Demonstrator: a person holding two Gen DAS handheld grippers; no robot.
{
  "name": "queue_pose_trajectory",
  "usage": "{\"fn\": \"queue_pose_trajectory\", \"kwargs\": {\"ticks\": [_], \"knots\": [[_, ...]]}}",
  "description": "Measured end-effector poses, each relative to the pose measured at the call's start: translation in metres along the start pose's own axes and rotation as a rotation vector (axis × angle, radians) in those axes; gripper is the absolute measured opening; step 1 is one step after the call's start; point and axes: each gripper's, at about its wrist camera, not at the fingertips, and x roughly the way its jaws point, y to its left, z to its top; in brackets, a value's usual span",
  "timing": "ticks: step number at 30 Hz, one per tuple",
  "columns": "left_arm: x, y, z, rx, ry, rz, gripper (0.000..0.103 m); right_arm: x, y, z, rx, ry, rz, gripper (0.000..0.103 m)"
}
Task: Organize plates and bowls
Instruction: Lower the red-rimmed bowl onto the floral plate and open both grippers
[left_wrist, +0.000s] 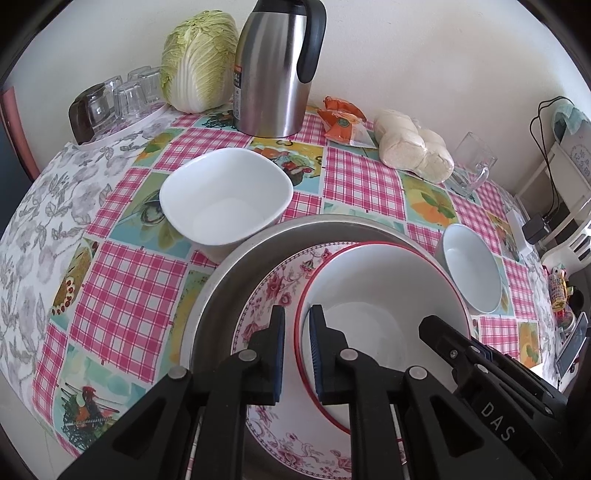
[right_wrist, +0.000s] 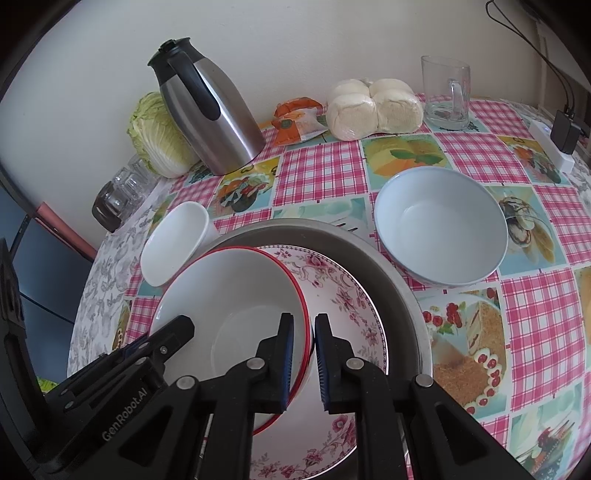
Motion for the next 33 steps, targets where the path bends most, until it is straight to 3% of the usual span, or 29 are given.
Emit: {"fn": "queue_pose_trajectory", "kwargs": {"ticks": [15,17,19,23,27,33], "knots": [[-0.035,0.002,0.003,-0.015,-0.096,-0.005,0.02,-0.036,0.0,0.008,-0.022,-0.079,0.005,0.014],[-0.038,0.003,0.004,-0.022,-0.107,-0.002,0.025,-0.043,0.001,0.009,-0.031,-0.093,-0.003,0.015],[-0.042,0.006,0.004,-0.033,-0.117,0.006,0.039,-0.046,0.001,0.009,-0.037,-0.103,-0.017,0.026],[-0.047,0.013,0.004,-0.058,-0.133,0.027,0.046,-0.05,-0.001,0.01,-0.043,-0.111,-0.046,0.033],[-0.048,0.021,0.003,-0.092,-0.135,0.064,0.071,-0.051,-0.004,0.01,-0.037,-0.118,-0.066,0.062],[-0.041,0.036,0.002,-0.15,-0.115,0.139,0.086,-0.048,-0.006,0.01,-0.038,-0.113,-0.074,0.081]]}}
